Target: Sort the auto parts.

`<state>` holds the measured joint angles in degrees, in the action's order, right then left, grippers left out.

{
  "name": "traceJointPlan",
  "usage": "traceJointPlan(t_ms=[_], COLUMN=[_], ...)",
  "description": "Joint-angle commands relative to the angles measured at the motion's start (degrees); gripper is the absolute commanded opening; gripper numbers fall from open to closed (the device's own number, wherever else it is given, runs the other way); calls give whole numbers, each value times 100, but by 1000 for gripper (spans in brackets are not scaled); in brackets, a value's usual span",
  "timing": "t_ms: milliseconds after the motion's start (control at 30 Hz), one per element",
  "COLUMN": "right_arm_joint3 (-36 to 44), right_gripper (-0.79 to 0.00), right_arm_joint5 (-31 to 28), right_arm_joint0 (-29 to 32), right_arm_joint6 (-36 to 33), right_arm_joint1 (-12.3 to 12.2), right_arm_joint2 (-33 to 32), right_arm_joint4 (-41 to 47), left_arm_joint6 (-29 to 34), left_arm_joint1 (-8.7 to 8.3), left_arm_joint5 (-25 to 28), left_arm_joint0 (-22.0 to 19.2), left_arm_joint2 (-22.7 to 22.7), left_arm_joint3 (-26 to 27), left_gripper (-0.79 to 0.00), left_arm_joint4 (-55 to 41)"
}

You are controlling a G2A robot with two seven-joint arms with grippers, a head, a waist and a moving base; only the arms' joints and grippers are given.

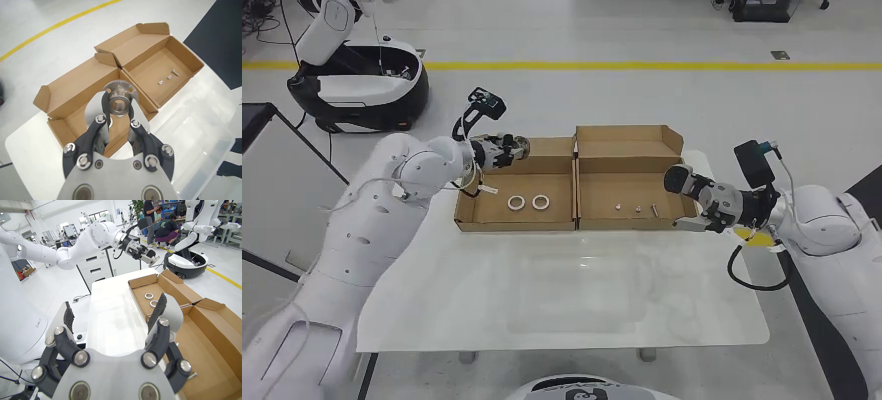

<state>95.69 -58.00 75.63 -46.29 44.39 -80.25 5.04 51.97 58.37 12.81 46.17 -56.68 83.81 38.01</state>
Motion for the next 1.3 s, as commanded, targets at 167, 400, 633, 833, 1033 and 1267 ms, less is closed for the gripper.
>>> traceJointPlan(t_ms=[167, 400, 633, 833, 1033, 1267], right_arm_joint3=[0, 0, 0, 0, 0, 0], right_gripper=[0, 0, 0, 0, 0, 0], right_arm_joint5=[0, 0, 0, 0, 0, 0], right_arm_joint0=[0, 0, 0, 0, 0, 0], right_arm_joint6=[0, 0, 0, 0, 0, 0], right_arm_joint1=[0, 0, 0, 0, 0, 0], right_arm_joint2=[0, 0, 0, 0, 0, 0], right_arm_joint4=[0, 0, 0, 0, 0, 0], left_arm_joint6=[171, 322, 305, 197, 265, -65], left_arm_joint1=[61, 174, 340, 481, 610, 752], left_arm_joint5=[314, 617, 953, 1160, 1153, 1381], left_arm_joint0=[-251, -467, -700, -818, -982, -970], left_arm_joint2=[368, 737, 1170, 1465, 1621, 1843], left_arm_joint3=[-746, -1396, -2117, -2597, -2872, -3303], left_gripper=[-785, -785, -785, -785, -785, -785], left_arm_joint4=[774, 1100, 1422, 1619, 1666, 1803])
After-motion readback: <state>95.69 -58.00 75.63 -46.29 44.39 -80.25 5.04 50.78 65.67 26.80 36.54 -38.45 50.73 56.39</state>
